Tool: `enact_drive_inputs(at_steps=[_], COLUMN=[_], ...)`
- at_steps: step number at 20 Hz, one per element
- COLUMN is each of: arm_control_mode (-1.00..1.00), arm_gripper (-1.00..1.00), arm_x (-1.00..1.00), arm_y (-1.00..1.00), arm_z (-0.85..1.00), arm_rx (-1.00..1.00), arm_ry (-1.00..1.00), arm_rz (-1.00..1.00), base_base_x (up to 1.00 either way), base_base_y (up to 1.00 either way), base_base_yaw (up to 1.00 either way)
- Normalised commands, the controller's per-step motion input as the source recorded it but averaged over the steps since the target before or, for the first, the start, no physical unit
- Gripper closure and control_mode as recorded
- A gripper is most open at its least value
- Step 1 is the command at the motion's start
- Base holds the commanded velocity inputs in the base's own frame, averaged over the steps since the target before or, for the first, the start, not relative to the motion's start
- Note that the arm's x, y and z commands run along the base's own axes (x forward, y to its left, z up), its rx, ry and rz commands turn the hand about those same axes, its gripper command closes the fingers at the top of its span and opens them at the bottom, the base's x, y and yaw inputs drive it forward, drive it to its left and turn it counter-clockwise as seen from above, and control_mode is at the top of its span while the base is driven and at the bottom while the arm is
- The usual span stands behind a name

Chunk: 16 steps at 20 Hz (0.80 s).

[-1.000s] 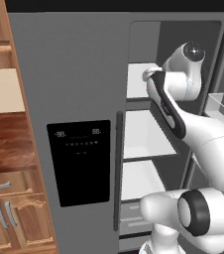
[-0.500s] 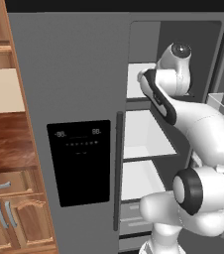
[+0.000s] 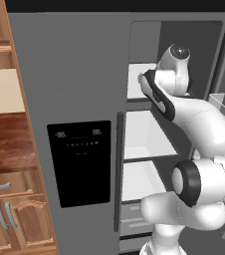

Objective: Retrieve the sausage and cheese from the fridge and place them on the cutting board on the counter.

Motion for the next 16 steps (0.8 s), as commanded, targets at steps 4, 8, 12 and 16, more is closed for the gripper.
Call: enact_drive_inputs(at_steps=[4,8,12,16], arm_control_mode=[-1.0,-1.0,-1.0,-1.0], arm_gripper=[-1.0,-1.0,-1.0,-1.0], arm_x=[0.28,0.49,0.17,0.04], arm_y=[-0.13,-0.08,0.0,0.0], arm_z=[-0.27,-0.04,0.0,0.0], arm_rx=[0.0,0.0,0.0,0.0], arm_ry=[0.0,0.0,0.0,0.0], arm_rz=[0.0,0.0,-0.06,-0.09], base_base_x=[0.0,0.0,0.0,0.0], base_base_y=[0.0,0.0,0.0,0.0], base_base_yaw=[0.0,0.0,0.0,0.0])
